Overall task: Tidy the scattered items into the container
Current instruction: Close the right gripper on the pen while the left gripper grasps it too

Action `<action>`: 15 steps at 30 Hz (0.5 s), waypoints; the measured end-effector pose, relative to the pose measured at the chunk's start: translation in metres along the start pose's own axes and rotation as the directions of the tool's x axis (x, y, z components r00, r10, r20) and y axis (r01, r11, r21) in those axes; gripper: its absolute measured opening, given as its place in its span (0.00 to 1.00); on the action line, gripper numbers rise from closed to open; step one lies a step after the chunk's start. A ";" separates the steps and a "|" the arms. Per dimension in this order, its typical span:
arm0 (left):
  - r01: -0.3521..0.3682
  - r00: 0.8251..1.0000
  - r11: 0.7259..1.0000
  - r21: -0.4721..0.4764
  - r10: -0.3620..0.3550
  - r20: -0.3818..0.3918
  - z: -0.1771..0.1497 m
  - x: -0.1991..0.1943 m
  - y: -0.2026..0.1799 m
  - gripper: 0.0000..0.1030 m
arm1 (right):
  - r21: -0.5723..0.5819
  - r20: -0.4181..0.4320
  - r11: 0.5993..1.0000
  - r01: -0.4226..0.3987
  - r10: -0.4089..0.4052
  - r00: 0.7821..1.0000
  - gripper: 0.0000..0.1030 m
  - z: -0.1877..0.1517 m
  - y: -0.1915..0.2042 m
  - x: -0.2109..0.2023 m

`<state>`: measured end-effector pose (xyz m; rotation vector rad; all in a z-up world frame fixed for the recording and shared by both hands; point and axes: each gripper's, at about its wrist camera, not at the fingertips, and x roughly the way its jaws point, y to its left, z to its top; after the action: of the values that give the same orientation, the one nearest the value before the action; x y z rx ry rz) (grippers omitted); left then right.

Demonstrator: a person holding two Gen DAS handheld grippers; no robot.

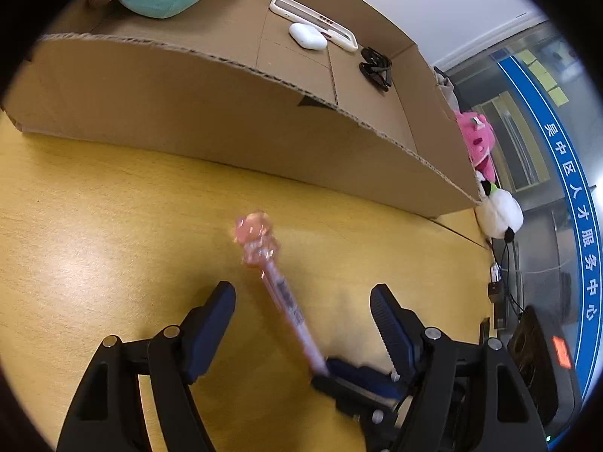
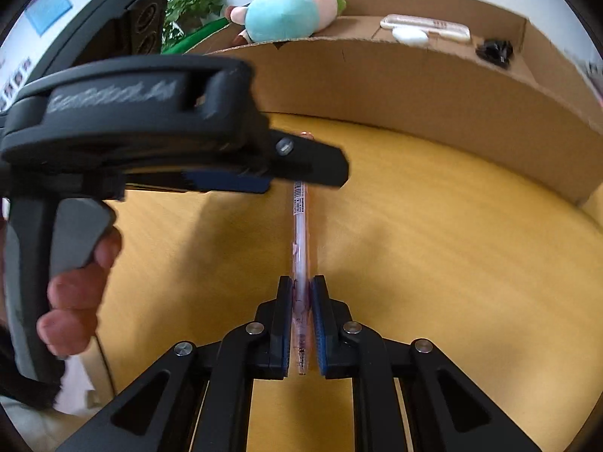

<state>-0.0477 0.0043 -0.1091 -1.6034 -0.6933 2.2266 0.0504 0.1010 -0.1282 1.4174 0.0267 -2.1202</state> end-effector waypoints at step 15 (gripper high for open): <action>-0.090 0.995 0.996 0.023 0.091 -0.027 -0.013 0.000 -0.007 0.11 | 0.111 0.018 0.984 -0.143 0.142 0.990 0.14 -0.015 -0.002 -0.012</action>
<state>-0.0359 0.0127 -0.1086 -1.6840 -0.5979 2.2619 0.0654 0.1130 -0.1256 1.4274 -0.1948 -2.0382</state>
